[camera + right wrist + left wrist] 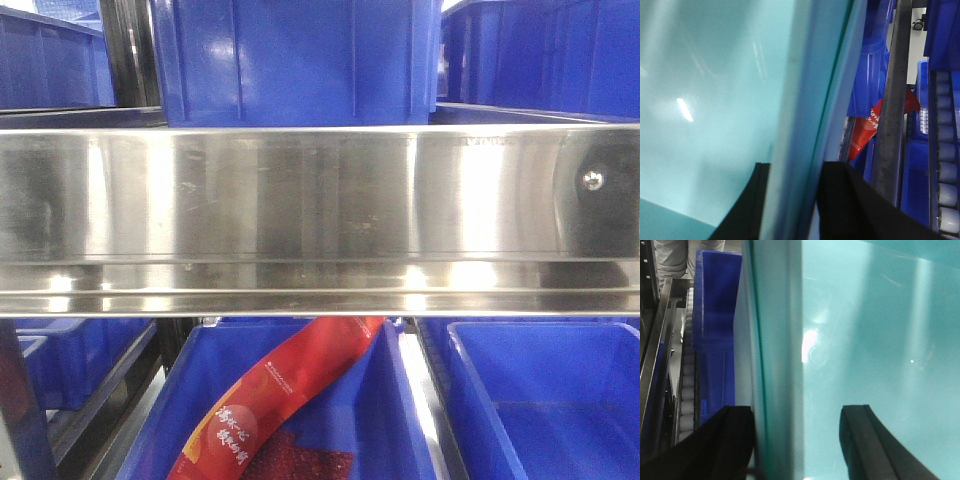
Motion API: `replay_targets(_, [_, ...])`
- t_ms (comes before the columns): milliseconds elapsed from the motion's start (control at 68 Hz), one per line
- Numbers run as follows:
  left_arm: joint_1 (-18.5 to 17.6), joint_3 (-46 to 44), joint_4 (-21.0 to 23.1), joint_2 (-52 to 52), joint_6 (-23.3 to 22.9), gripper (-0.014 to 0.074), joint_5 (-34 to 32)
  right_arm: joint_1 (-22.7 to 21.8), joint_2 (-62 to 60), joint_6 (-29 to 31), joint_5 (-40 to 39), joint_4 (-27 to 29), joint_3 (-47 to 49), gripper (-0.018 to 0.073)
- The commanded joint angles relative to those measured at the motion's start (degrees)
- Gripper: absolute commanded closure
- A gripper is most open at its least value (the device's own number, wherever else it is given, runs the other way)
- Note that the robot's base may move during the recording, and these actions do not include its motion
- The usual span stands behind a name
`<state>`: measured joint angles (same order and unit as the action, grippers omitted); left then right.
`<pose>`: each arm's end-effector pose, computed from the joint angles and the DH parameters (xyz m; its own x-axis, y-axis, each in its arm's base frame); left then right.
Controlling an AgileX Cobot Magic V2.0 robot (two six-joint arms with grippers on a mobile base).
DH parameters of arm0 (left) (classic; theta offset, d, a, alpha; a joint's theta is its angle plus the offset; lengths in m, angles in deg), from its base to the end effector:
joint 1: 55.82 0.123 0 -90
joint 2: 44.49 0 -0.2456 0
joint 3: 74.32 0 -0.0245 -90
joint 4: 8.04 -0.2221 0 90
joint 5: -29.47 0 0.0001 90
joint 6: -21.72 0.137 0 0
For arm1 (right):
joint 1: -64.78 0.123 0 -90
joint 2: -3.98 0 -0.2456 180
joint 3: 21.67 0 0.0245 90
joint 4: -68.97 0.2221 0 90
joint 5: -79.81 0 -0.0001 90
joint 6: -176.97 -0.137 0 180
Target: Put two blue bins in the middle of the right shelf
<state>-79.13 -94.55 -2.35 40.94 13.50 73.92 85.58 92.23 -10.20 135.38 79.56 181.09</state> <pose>0.2723 -0.1277 0.4375 -0.3965 -0.0604 -0.9161 0.3792 0.8980 -0.2233 0.2739 0.1263 0.4139 -0.5713 0.0245 -0.8204 -0.3518 0.8958 0.2717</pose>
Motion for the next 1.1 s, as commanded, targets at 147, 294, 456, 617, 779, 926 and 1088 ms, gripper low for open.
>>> replay_targets(147, [0.3,-0.8,-0.8,-1.2,2.0,0.0707,-3.8,-0.6,-1.0,1.9,-4.2,-1.3,1.0,0.0713])
replay_targets(294, [0.3,-0.8,-0.8,-1.2,2.0,0.0707,-3.8,-0.6,-1.0,1.9,-4.2,-1.3,1.0,0.0713])
replay_targets(456, [0.3,-0.8,-0.8,-1.2,2.0,0.0707,-3.8,-0.6,-1.0,1.9,-4.2,-1.3,1.0,0.0713])
replay_targets(617, [0.3,-0.8,-0.8,-1.2,2.0,0.0707,-3.8,-0.6,-1.0,1.9,-4.2,-1.3,1.0,0.0713])
replay_targets(779, [0.3,-0.8,-0.8,-1.2,2.0,0.0707,-3.8,-0.6,-1.0,1.9,-4.2,-1.3,1.0,0.0713])
replay_targets(926, [0.3,-0.8,-0.8,-1.2,2.0,0.0707,-3.8,-0.6,-1.0,1.9,-4.3,-1.3,1.0,0.0713])
replay_targets(1088, [0.3,-0.8,-0.8,-1.2,2.0,0.0707,-5.0,-0.6,-1.0,1.9,-5.0,-1.3,1.0,0.0713])
